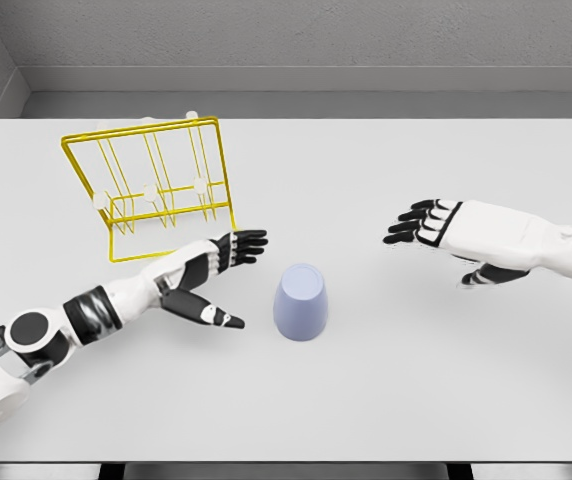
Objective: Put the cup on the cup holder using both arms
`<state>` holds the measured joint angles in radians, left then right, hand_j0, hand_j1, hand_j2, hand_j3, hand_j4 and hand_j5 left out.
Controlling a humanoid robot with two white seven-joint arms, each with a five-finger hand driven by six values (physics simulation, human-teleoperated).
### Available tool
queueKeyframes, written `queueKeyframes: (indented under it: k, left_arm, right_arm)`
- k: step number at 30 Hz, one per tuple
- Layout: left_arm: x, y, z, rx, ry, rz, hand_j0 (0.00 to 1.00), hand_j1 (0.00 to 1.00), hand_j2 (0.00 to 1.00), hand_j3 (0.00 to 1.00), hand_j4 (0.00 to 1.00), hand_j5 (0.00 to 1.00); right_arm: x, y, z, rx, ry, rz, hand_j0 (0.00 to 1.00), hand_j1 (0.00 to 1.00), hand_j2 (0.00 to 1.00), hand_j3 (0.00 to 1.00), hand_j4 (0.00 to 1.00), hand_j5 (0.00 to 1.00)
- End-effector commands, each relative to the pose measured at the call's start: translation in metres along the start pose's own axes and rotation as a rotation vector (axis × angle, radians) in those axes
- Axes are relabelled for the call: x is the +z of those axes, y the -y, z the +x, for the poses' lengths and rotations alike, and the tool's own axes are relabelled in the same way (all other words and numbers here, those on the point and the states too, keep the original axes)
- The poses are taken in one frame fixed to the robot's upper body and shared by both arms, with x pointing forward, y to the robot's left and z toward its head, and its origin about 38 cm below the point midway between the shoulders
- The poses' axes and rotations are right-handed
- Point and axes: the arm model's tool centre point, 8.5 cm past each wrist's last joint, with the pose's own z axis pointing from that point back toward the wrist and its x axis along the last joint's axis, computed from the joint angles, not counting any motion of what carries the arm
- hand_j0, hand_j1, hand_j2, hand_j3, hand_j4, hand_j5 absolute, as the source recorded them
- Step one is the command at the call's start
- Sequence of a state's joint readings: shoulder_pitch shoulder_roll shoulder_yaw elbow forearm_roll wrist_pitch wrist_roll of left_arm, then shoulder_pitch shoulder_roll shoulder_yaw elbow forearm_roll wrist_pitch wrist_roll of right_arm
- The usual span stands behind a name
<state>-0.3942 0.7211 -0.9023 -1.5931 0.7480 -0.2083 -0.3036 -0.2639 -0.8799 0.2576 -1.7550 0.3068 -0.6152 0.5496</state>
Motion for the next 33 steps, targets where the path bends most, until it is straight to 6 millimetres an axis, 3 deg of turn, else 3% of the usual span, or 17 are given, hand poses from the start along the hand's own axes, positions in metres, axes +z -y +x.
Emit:
queueKeyframes:
  k: [1, 7, 14, 33]
  left_arm:
    - [-0.005, 0.006, -0.002, 0.013, 0.005, -0.013, 1.0, 1.0, 1.0, 1.0, 1.0, 1.0]
    - [-0.013, 0.011, 0.0, 0.016, 0.007, -0.031, 1.0, 1.0, 1.0, 1.0, 1.0, 1.0]
    - [-0.028, 0.014, -0.003, 0.02, 0.007, -0.046, 1.0, 1.0, 1.0, 1.0, 1.0, 1.0]
    - [-0.041, 0.026, -0.007, 0.031, 0.004, -0.084, 1.0, 1.0, 1.0, 1.0, 1.0, 1.0]
  right_arm:
    - [0.026, 0.04, -0.014, 0.036, -0.078, -0.15, 1.0, 1.0, 1.0, 1.0, 1.0, 1.0]
    - [0.028, 0.033, -0.011, -0.05, -0.054, -0.223, 1.0, 1.0, 1.0, 1.0, 1.0, 1.0]
    - [0.045, 0.026, -0.026, -0.088, -0.122, -0.257, 1.0, 1.0, 1.0, 1.0, 1.0, 1.0]
    - [0.044, 0.014, -0.028, -0.121, -0.131, -0.25, 1.0, 1.0, 1.0, 1.0, 1.0, 1.0]
